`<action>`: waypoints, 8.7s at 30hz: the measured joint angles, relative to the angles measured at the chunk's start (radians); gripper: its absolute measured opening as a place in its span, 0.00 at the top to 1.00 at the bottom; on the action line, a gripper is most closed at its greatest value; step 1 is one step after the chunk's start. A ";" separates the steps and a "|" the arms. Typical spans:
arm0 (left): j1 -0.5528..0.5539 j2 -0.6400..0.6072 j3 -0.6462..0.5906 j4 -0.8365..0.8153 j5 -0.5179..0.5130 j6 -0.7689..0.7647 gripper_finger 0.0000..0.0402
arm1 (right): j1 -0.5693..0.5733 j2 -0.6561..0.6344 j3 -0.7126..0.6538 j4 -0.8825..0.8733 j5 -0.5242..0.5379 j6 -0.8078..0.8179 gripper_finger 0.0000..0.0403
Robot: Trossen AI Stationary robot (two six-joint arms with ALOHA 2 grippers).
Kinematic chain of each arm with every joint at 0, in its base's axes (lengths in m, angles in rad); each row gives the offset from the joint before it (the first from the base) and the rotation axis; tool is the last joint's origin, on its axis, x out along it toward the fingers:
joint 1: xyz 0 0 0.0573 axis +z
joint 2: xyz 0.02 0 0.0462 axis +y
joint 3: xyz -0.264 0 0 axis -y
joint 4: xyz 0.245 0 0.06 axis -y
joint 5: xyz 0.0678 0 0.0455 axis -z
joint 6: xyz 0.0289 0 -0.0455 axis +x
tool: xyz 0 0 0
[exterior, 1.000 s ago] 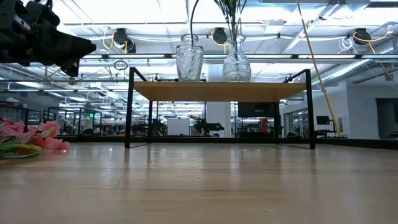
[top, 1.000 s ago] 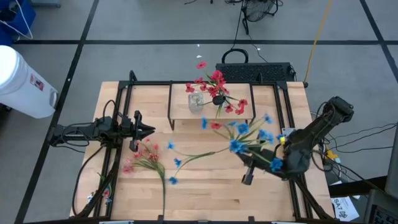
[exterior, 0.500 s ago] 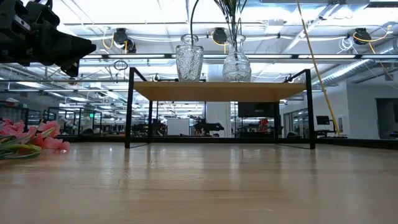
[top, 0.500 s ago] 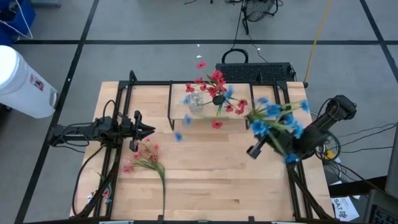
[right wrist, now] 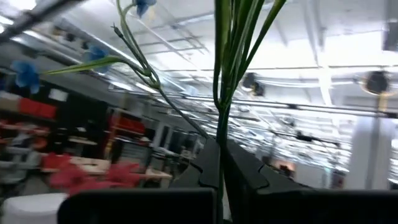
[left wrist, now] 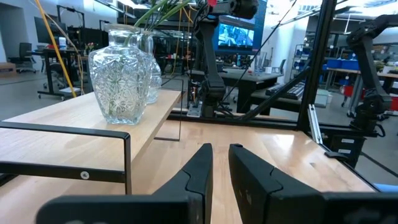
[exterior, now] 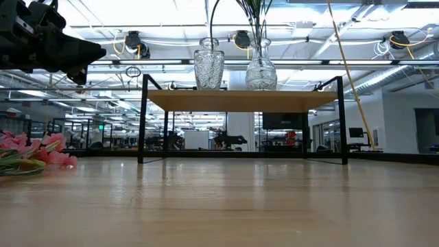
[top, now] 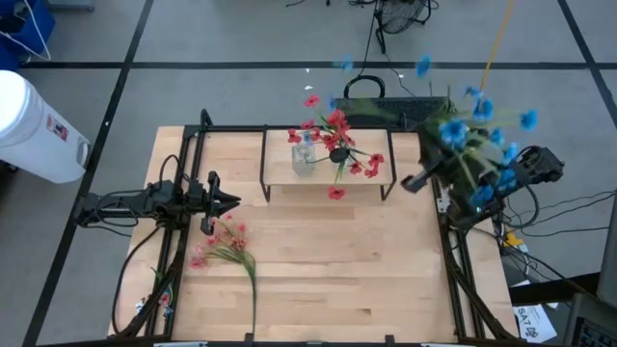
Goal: Pick and place flowers into a vace then onto a shelf
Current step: Put the blue flowers into the right transparent vase on the shelf, then put the pink flowers into the left transparent vase on the shelf
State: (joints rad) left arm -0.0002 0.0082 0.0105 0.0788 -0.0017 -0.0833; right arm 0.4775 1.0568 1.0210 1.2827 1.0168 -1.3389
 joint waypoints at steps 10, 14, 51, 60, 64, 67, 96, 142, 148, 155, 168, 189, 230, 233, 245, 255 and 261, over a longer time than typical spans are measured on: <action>0.000 0.000 0.000 0.000 0.000 0.000 0.86 | -0.237 -0.028 0.000 -0.319 -0.058 0.313 1.00; 0.000 0.000 0.000 0.000 0.000 0.000 0.86 | -0.350 -0.037 0.000 -0.439 -0.138 0.450 1.00; 0.000 0.000 0.000 0.000 0.000 0.000 0.86 | -0.779 -0.051 -0.268 -0.653 -0.713 1.307 1.00; 0.000 0.000 0.000 0.000 0.000 0.000 0.86 | -0.777 -0.051 -0.291 -0.642 -0.763 1.375 1.00; 0.000 0.000 0.000 0.000 0.000 0.000 0.86 | -0.777 -0.050 -0.303 -0.640 -0.811 1.379 1.00; 0.000 0.000 0.000 0.000 0.000 0.000 0.86 | -0.777 -0.050 -0.310 -0.624 -0.813 1.384 1.00; 0.000 0.000 0.000 0.000 0.000 0.000 0.86 | -0.777 -0.030 -0.375 -0.653 -0.861 1.377 1.00; 0.000 0.000 0.000 0.000 0.000 0.000 0.86 | -0.777 0.029 -0.375 -0.690 -0.862 1.299 0.67; 0.000 0.000 0.000 0.000 0.000 0.000 0.86 | -0.777 0.007 -0.375 -0.683 -0.864 1.276 0.69; 0.000 0.000 0.000 0.000 0.000 0.000 0.86 | -0.776 -0.051 -0.374 -0.815 -0.894 1.231 0.71; 0.000 0.000 0.000 0.000 0.000 0.000 0.86 | -0.763 -0.136 -0.373 -0.875 -0.890 1.177 0.82; 0.000 0.000 0.000 0.000 0.000 0.000 0.86 | -0.763 -0.170 -0.374 -1.034 -0.926 1.185 0.97; 0.000 0.000 0.000 0.000 0.000 0.000 0.86 | -0.706 -0.168 -0.374 -0.978 -1.017 1.269 0.74; 0.000 0.000 0.000 0.000 0.000 0.000 0.86 | -0.678 -0.169 -0.374 -0.983 -0.991 1.267 0.70; 0.000 0.000 0.000 0.000 0.000 0.000 0.86 | -0.532 -0.170 -0.374 -0.989 -0.962 1.274 0.61; 0.000 0.000 0.000 0.000 0.000 0.000 0.86 | -0.347 -0.170 -0.374 -0.998 -0.897 1.319 0.62; 0.000 0.000 0.000 0.000 0.000 0.000 0.86 | -0.247 -0.148 -0.374 -0.995 -0.880 1.357 0.62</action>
State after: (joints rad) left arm 0.0002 0.0079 0.0105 0.0792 -0.0013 -0.0833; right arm 0.2305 0.9087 0.6468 0.2878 0.1368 0.0184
